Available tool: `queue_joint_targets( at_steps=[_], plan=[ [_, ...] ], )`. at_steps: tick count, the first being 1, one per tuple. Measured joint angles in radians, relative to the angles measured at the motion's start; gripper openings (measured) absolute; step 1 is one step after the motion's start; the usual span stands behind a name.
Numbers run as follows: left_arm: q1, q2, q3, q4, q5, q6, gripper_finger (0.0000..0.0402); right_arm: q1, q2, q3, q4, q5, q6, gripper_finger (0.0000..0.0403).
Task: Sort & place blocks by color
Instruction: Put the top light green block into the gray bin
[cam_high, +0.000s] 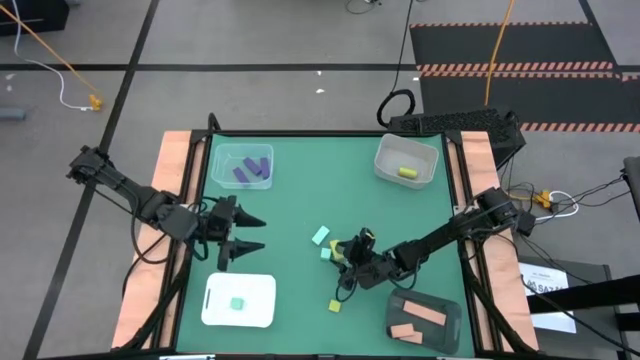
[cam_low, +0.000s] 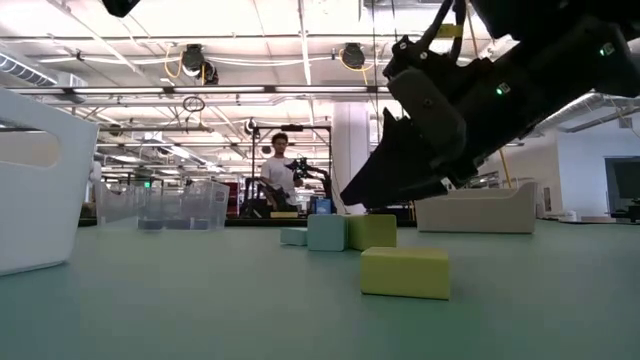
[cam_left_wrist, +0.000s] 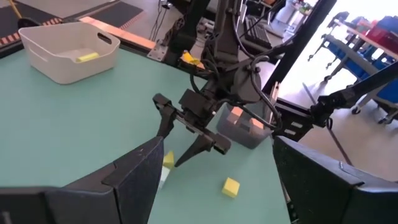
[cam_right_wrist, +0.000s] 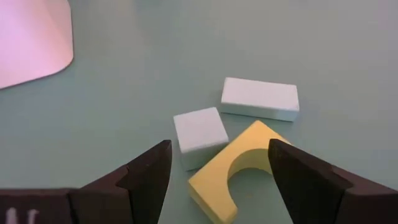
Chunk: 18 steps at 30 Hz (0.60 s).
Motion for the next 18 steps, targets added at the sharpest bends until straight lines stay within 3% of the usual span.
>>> queue_joint_targets(
  at_steps=[13, 18],
  plan=[
    [0.0, 0.0, 0.0, -0.027, 0.009, 0.017, 0.0303, -0.009, 0.0, 0.0, -0.103, -0.052, 0.059, 0.0255],
    [0.007, 0.0, 0.0, -0.026, 0.009, 0.023, 0.0303, -0.04, 0.0, 0.0, -0.112, -0.057, 0.088, 0.0228]
  ],
)
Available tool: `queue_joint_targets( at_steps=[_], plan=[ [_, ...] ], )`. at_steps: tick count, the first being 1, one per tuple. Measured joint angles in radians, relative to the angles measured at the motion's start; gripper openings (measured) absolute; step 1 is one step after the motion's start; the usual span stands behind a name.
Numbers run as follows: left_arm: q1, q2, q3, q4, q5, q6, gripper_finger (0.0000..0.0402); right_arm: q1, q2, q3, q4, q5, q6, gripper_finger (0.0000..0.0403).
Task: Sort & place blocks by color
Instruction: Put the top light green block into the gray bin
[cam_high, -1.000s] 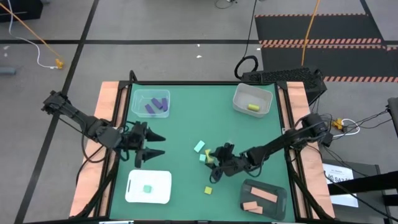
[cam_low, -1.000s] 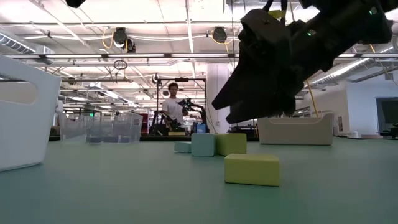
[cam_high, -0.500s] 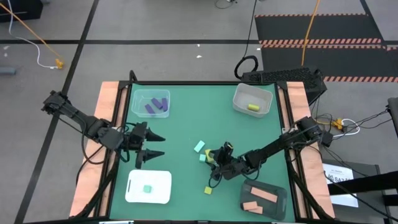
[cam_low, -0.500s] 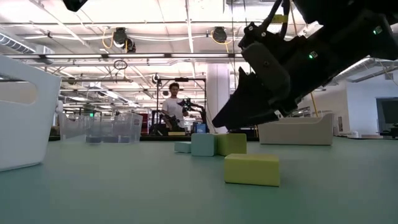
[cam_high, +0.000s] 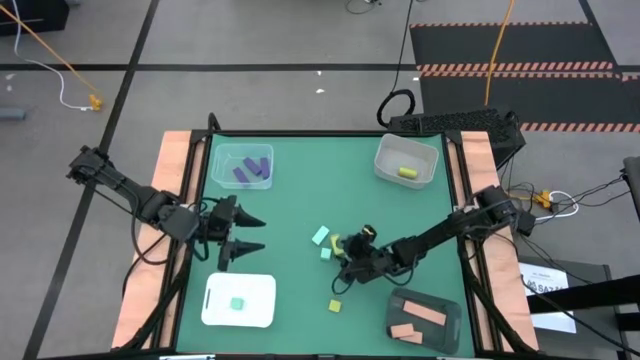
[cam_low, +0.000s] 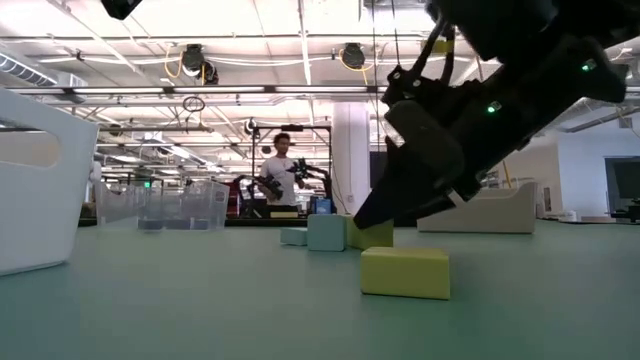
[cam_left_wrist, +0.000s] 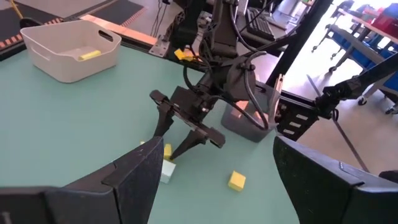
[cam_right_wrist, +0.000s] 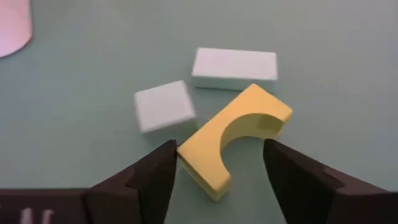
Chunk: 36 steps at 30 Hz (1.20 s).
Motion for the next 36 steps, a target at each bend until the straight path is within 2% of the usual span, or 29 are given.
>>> queue_joint_targets(
  at_steps=[7, 12, 19, 29, 36],
  plan=[
    [0.027, 0.0, 0.0, 0.001, 0.0, -0.001, 0.0303, -0.062, 0.0, 0.0, 0.0, -0.131, 0.0, 0.0161],
    [0.042, 0.0, 0.0, 0.001, 0.0, -0.002, 0.0303, -0.096, 0.0, 0.0, 0.0, -0.178, 0.036, 0.0126],
    [0.046, 0.0, 0.0, 0.001, 0.0, 0.017, 0.0303, -0.105, -0.002, 0.0, 0.01, -0.178, 0.048, 0.0034],
    [0.046, 0.0, 0.0, 0.001, -0.001, 0.035, 0.0303, -0.105, -0.022, -0.001, 0.065, -0.19, 0.079, 0.0034],
    [0.054, 0.0, 0.0, 0.009, -0.001, 0.05, 0.0303, -0.105, -0.103, -0.001, 0.084, -0.148, 0.057, 0.0034]
  ],
)
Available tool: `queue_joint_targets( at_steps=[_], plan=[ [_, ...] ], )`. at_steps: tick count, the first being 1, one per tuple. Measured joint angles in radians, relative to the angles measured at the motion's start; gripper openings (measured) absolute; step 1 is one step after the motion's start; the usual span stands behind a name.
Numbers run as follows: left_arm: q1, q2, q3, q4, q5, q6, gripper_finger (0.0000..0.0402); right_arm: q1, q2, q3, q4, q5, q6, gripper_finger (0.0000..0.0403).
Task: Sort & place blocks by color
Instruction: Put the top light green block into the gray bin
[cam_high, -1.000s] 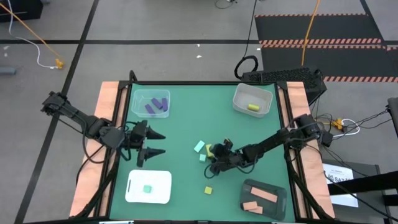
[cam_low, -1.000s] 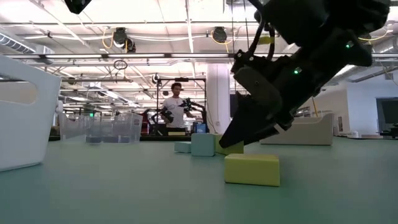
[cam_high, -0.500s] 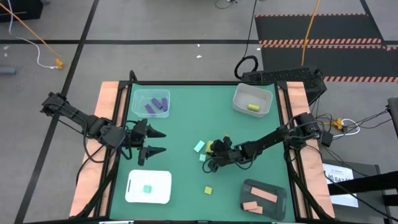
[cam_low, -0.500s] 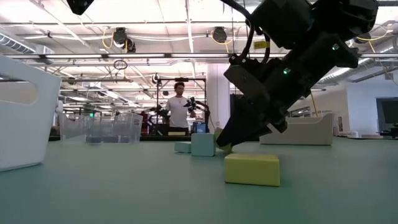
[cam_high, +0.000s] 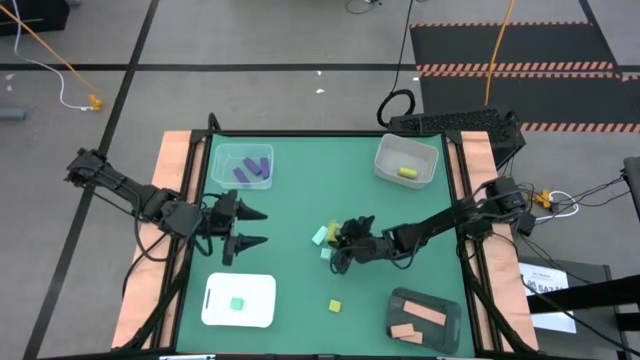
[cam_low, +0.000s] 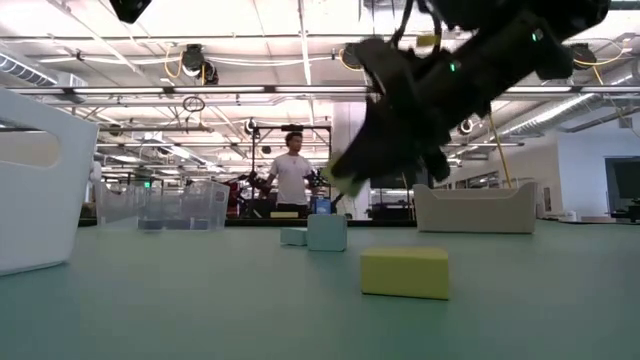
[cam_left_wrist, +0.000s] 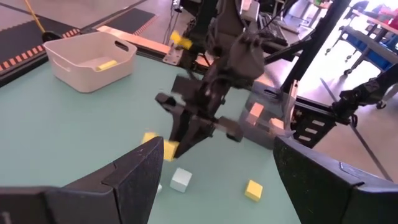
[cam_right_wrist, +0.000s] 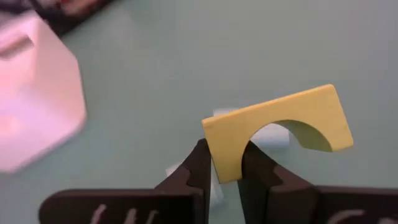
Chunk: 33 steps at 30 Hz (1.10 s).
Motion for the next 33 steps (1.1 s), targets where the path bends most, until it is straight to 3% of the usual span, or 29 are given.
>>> queue_joint_targets(
  at_steps=[7, 13, 22, 33],
  plan=[
    [0.027, 0.003, 0.0, -0.001, -0.002, 0.0, 0.0303, 0.004, -0.133, 0.0, 0.103, 0.141, -0.154, 0.0034],
    [0.055, 0.024, 0.0, 0.001, -0.016, -0.008, 0.0303, 0.027, -0.261, 0.0, 0.272, 0.206, -0.421, 0.0034],
    [0.113, 0.118, 0.0, 0.114, -0.051, -0.031, 0.0303, 0.058, -0.366, 0.0, 0.526, 0.2, -0.758, 0.0034],
    [0.179, 0.2, 0.0, 0.423, -0.052, 0.082, 0.0303, 0.068, -0.425, 0.0, 0.473, 0.094, -0.802, 0.0034]
  ],
)
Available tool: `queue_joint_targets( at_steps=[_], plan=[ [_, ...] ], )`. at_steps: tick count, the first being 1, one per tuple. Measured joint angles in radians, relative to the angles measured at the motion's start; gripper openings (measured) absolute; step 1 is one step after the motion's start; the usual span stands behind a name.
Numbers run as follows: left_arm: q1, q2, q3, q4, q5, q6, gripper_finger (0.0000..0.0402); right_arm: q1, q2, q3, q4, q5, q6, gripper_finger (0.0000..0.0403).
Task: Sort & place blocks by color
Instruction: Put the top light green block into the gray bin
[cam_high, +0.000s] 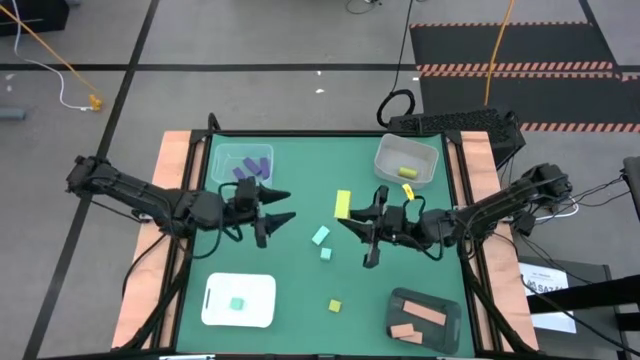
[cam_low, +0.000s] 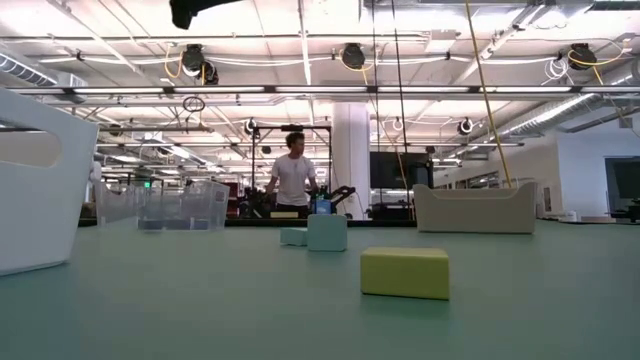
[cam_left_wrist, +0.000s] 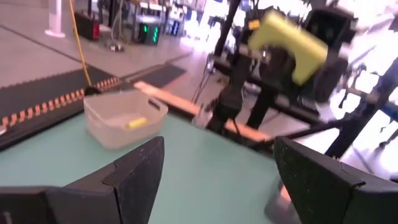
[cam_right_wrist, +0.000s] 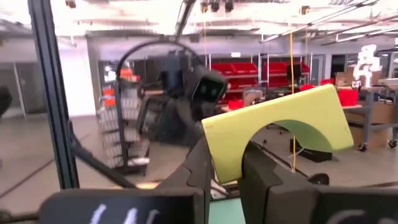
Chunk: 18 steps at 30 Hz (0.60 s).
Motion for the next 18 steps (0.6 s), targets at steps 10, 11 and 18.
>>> queue_joint_targets(
  at_steps=[10, 11, 18],
  plan=[
    [0.064, -0.001, 0.0, 0.126, -0.003, -0.008, 0.0303, -0.05, -0.155, 0.0, -0.652, 0.0, 0.205, 0.0034],
    [0.068, -0.001, 0.0, 0.129, -0.003, -0.008, 0.0303, -0.06, -0.17, 0.0, -0.732, 0.0, 0.242, 0.0034],
    [0.096, -0.001, 0.0, 0.13, -0.003, -0.077, 0.0303, -0.175, -0.238, 0.0, -1.232, 0.001, 0.475, 0.0034]
  ],
)
